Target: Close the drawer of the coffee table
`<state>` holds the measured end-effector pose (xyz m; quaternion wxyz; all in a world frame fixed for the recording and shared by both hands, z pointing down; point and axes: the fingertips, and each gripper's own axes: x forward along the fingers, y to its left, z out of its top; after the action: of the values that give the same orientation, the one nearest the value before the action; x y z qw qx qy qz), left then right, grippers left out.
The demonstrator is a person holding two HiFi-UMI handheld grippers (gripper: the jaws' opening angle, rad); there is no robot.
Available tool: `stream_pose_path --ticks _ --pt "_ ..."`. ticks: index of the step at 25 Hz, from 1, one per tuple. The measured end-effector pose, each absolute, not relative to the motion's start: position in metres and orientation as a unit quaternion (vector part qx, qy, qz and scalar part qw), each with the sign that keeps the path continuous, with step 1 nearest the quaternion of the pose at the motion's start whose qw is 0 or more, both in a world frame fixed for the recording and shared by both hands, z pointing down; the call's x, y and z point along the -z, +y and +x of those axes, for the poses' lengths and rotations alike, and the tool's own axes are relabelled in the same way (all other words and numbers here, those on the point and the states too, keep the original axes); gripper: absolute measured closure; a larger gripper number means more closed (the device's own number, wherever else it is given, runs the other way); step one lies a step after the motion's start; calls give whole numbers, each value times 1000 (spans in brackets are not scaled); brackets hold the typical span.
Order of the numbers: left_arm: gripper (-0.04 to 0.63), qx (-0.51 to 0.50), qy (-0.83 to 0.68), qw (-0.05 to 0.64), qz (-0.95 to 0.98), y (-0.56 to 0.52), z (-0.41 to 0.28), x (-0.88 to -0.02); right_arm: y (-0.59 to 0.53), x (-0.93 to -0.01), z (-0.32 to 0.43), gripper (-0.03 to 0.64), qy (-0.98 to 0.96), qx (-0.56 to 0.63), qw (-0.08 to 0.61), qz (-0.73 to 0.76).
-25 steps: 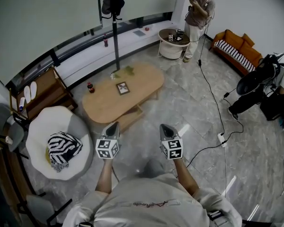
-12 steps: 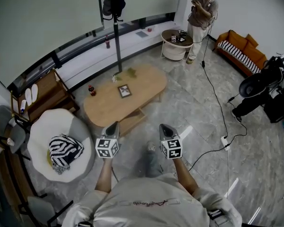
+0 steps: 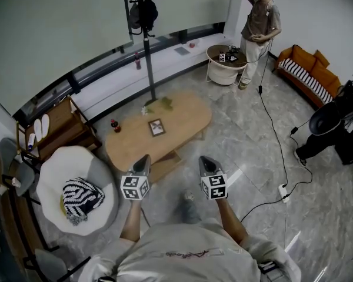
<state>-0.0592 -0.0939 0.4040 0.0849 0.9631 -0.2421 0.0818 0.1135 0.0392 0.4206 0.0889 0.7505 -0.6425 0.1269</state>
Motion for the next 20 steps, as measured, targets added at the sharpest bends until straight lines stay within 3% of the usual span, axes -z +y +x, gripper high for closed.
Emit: stream_pose_path --ticks 20 --pt "595 -87 -233 55 967 -182 126 -372 -47 -404 293 611 -641 -125 72 753"
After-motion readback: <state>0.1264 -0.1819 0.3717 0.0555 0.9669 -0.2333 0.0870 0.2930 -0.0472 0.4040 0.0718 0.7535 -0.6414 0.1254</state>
